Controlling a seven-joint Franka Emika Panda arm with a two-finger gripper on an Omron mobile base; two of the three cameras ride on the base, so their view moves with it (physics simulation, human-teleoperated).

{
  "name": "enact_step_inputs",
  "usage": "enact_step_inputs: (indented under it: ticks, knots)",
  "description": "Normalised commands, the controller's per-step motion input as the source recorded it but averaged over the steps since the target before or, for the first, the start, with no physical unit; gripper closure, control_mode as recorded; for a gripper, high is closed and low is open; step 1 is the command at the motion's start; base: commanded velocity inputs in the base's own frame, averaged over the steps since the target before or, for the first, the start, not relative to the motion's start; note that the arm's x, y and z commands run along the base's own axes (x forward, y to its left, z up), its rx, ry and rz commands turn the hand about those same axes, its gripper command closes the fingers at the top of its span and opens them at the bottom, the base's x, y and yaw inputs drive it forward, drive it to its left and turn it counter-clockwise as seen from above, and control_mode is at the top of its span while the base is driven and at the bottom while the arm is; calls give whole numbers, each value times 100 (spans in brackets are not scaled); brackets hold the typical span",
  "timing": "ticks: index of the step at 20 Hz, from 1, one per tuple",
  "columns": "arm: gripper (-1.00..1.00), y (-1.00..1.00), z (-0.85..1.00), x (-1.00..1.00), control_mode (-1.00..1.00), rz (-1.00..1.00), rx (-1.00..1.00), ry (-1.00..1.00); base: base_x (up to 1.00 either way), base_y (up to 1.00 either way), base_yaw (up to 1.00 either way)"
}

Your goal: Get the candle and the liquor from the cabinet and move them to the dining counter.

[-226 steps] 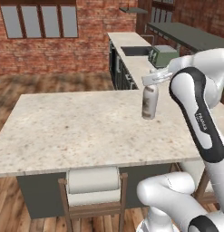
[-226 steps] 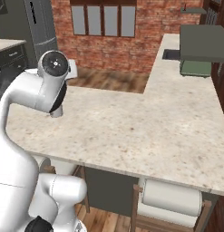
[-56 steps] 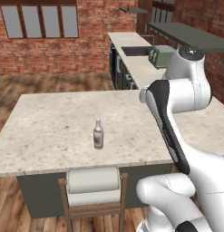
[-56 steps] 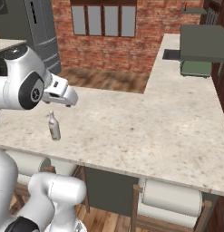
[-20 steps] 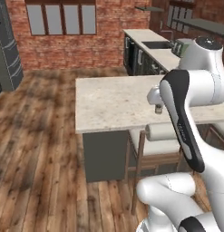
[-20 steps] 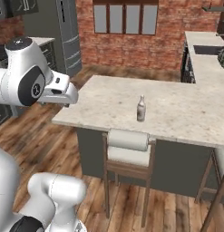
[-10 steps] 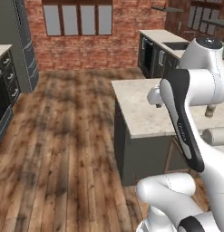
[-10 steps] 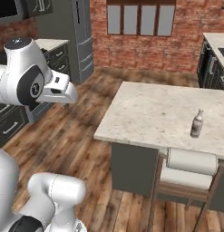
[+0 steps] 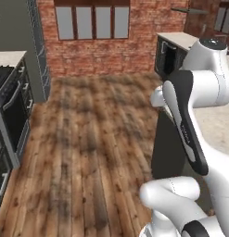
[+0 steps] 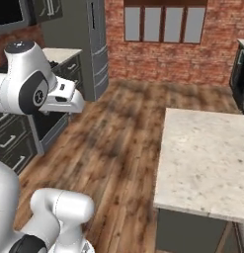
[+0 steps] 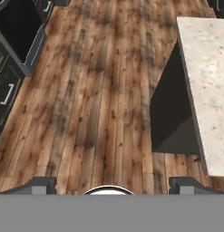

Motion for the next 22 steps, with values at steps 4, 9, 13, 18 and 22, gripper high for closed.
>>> enact_step_inputs:
  ticks: [4,9,13,18,22]
  knots:
    - [-100,0,0,0,100,0,0,0,100,100,-10]
    - [-100,0,0,0,100,0,0,0,100,98,-21]
    - [-100,0,0,0,100,0,0,0,100,67,-25]
    - [-100,0,0,0,100,0,0,0,100,37,-17]
    - [-100,0,0,0,100,0,0,0,100,5,-8]
